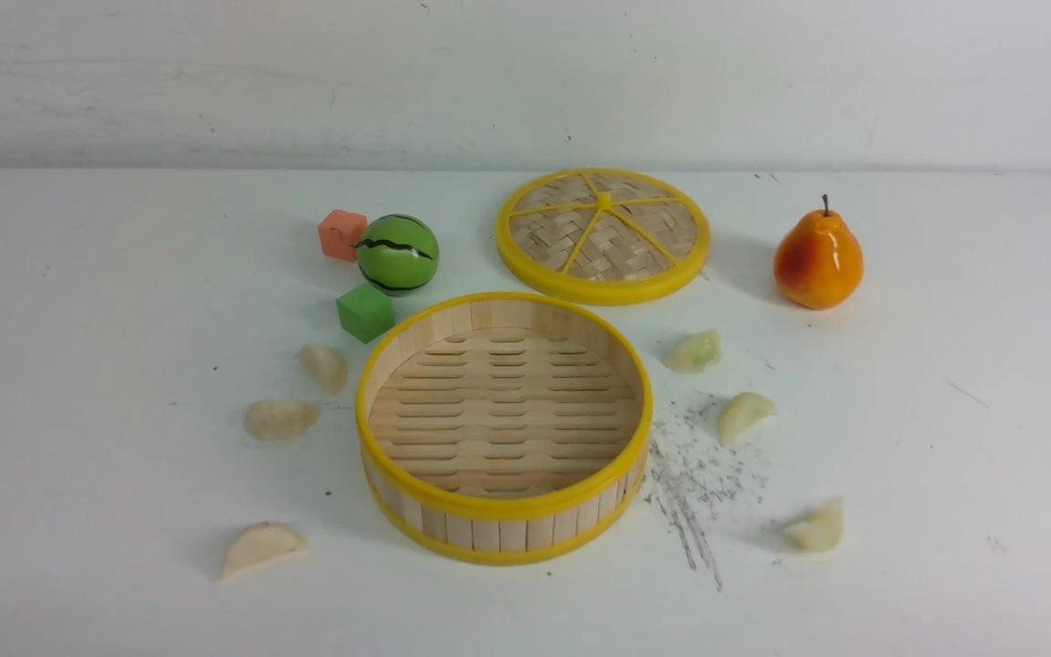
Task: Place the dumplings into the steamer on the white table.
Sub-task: 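Reach for and grasp a dumpling on the table with the left gripper, then place the dumpling into the bamboo steamer basket with the left gripper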
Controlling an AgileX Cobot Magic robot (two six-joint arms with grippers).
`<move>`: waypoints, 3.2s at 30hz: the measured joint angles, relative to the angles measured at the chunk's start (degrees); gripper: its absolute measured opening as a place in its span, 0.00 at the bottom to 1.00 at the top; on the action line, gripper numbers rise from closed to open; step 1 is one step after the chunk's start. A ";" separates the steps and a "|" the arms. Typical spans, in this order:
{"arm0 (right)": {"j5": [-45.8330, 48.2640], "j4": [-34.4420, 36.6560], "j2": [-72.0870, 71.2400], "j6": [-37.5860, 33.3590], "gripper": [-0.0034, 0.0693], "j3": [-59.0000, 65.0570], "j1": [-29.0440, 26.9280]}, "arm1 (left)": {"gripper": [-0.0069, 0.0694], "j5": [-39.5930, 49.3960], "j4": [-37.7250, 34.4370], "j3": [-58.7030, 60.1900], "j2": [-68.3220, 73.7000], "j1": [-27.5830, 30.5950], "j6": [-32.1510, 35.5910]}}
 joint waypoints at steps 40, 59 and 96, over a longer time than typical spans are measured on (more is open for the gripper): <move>19.07 -10.60 40.08 23.90 0.03 -24.61 5.03 | 0.07 41.88 -19.25 -47.61 62.63 0.00 7.53; 25.15 7.10 57.31 3.38 0.03 -30.24 26.30 | 0.87 22.69 -12.06 -52.26 95.25 -7.47 48.79; 21.88 6.46 57.31 3.22 0.04 -30.24 26.29 | 0.42 25.31 -7.34 -87.61 116.96 -18.66 15.70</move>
